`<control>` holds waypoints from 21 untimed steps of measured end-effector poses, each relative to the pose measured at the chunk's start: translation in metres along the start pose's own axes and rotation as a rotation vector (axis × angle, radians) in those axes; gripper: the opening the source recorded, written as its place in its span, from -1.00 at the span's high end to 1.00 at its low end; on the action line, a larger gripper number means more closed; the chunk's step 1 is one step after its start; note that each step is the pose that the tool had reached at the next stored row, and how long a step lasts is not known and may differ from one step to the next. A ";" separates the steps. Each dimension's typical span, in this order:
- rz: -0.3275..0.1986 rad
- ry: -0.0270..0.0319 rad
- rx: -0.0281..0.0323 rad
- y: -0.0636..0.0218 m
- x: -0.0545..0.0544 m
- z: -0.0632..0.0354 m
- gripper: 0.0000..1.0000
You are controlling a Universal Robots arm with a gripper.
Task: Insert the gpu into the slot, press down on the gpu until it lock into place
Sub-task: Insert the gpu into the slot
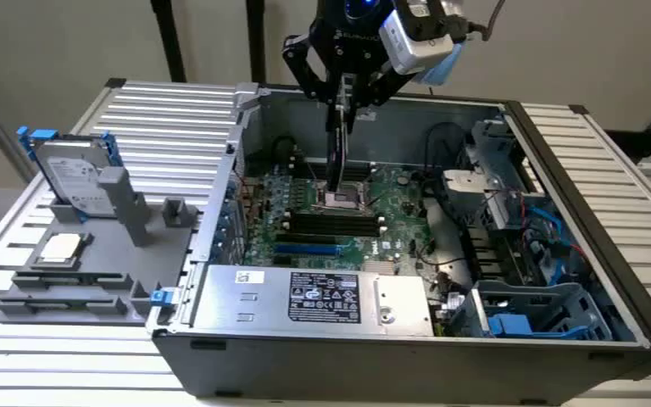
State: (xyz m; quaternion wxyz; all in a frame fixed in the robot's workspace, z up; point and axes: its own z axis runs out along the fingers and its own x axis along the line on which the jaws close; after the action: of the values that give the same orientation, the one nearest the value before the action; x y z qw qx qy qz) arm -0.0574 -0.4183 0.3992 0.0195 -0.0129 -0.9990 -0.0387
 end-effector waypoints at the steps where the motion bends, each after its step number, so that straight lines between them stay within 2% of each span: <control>1: 0.000 0.0001 -0.0001 0.0000 0.000 -0.0001 0.47; 18: 0.000 0.0029 0.0012 0.0002 0.000 -0.0021 0.47; 21: -0.043 0.0060 0.0045 0.0001 0.000 -0.0021 0.47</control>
State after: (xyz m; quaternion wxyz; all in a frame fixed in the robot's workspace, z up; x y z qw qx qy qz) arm -0.0574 -0.4183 0.4013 0.0217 0.0088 -0.9990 -0.0369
